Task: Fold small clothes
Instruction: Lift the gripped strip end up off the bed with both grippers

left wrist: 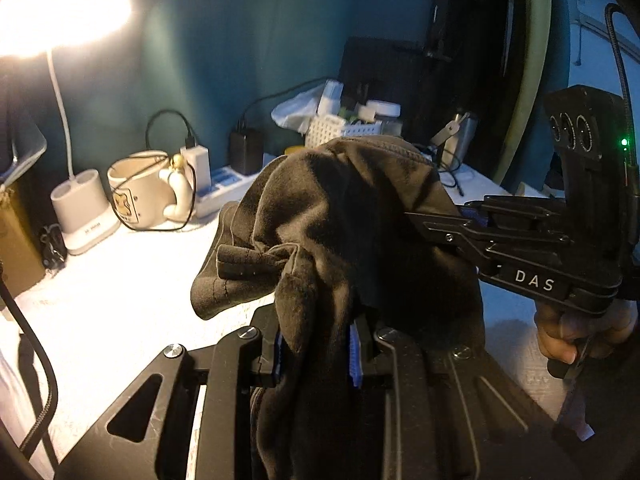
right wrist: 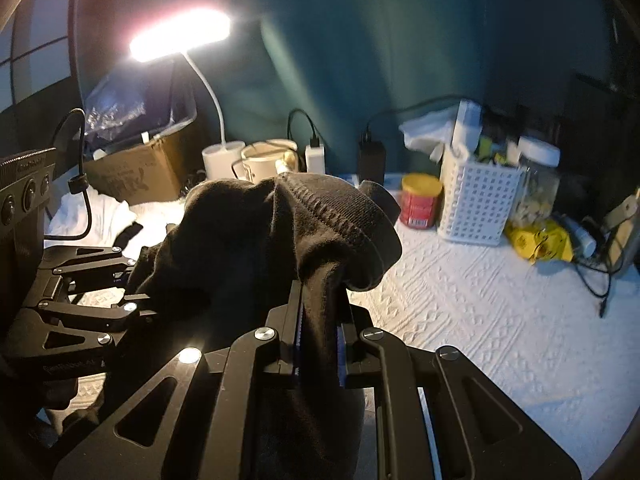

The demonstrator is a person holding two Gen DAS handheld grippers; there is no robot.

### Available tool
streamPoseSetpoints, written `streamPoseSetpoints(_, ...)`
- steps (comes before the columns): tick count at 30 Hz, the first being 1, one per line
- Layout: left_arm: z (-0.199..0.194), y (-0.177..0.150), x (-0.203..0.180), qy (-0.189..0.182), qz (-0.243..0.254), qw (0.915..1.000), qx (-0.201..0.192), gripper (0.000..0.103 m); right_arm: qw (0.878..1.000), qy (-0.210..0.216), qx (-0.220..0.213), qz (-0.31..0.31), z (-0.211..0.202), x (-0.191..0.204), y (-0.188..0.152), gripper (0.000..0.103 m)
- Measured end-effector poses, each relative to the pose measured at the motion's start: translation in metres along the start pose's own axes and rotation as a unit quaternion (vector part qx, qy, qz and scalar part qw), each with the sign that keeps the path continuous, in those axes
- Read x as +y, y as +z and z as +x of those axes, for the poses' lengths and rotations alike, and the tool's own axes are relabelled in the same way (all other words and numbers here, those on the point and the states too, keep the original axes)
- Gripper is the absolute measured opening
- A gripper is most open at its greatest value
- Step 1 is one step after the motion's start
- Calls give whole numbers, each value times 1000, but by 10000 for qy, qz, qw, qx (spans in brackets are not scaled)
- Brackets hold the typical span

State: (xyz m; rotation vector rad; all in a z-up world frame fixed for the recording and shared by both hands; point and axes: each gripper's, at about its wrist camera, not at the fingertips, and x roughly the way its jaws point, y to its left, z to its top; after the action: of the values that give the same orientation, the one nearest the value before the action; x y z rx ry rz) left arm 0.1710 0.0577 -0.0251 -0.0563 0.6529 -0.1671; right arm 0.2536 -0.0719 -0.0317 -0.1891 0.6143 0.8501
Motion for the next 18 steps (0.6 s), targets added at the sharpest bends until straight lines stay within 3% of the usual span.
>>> streamPoseSetpoints(15, -45, -2, -23, -29, 274, 9986, -445, 21, 9986, -59, -522, 37, -61, 18, 0, 14)
streamPoseSetpoints(18, -53, -1, -27, 169, 325, 9982, -472, 20, 9980, -80, -627, 18, -72, 24, 2, 14)
